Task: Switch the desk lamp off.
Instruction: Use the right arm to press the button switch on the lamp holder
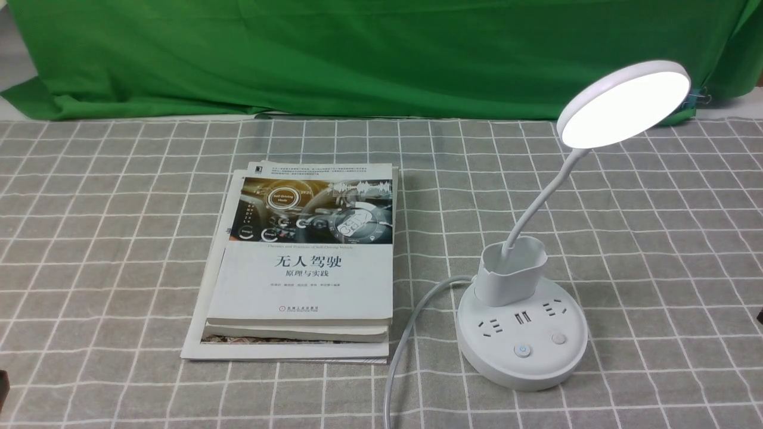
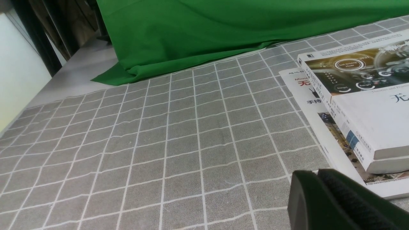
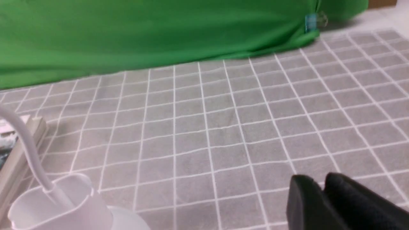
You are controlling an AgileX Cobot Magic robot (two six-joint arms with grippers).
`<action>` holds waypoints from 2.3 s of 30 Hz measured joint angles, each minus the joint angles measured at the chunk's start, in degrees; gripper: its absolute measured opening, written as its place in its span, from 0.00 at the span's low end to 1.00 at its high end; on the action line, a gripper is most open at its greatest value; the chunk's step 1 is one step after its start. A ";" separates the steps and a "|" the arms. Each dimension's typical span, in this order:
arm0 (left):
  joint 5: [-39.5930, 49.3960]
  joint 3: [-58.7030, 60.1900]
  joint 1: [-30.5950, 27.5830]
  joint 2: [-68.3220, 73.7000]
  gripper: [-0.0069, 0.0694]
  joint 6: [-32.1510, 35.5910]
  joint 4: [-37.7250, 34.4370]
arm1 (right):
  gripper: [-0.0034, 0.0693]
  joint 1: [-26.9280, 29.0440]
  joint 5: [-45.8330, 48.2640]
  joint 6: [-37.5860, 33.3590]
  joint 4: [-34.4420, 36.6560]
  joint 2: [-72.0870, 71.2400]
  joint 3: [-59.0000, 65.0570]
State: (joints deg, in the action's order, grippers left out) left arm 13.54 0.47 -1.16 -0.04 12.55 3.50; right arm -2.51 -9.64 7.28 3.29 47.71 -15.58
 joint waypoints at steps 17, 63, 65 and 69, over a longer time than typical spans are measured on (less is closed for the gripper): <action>0.00 0.00 0.00 0.00 0.12 0.00 0.00 | 0.23 0.00 20.70 -0.07 0.00 9.37 -8.70; 0.00 0.00 0.00 0.00 0.12 0.00 0.00 | 0.22 -18.89 41.20 -26.47 11.40 47.95 -36.24; 0.00 0.00 0.00 0.00 0.12 0.00 0.00 | 0.22 -18.89 41.44 -26.47 11.40 48.02 -36.30; 0.00 0.00 0.00 0.00 0.12 0.00 0.00 | 0.22 -18.89 41.93 -26.47 11.40 48.19 -36.58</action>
State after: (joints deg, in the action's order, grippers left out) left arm 13.54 0.47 -1.16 -0.04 12.55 3.50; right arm -21.39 32.29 -19.19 14.69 95.91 -52.16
